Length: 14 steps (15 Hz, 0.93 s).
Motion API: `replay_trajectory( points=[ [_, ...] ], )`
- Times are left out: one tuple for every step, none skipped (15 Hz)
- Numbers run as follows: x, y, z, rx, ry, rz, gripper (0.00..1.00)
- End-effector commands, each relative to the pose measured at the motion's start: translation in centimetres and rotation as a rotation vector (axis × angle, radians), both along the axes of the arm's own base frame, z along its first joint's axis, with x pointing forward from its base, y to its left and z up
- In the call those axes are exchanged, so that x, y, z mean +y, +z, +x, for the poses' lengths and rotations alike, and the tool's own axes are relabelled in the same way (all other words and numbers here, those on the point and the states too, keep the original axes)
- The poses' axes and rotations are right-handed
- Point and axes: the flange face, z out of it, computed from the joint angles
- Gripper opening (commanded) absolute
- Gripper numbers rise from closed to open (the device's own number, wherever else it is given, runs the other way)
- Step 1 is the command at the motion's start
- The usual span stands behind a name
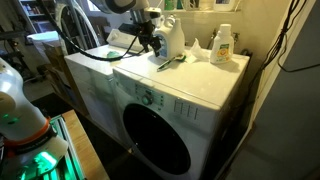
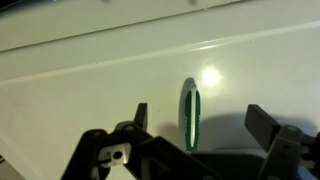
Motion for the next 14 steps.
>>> replay_trajectory(
  points=[
    [-0.6,-2.3,2.5,0.001,-0.007,-0.002,1.0],
    [-0.5,-3.0,2.9,0.0,-0.01,-0.003,1.0],
    [-0.4,-3.6,3.4,-0.001,-0.009,-0.003,1.0],
    [-0.4,-4.1,3.9,-0.003,-0.007,0.002,1.0],
    [-0.4,-4.8,4.5,-0.008,-0.003,0.013,1.0],
    [-0.3,-5.3,5.0,-0.012,-0.008,0.01,1.0],
    [-0.3,-5.7,5.5,-0.017,-0.006,0.009,1.0],
    [-0.1,-6.1,6.0,-0.023,-0.001,0.014,1.0],
    [0.0,-6.5,6.5,-0.028,0.002,0.019,1.0],
    [0.4,-6.8,7.0,-0.029,0.01,0.022,1.0],
    [0.6,-7.1,7.4,-0.031,0.014,0.024,1.0],
    [0.9,-7.4,7.9,-0.034,0.016,0.027,1.0],
    [1.2,-7.6,8.3,-0.038,0.019,0.025,1.0],
    [1.4,-7.7,8.7,-0.04,0.025,0.022,1.0]
  ],
)
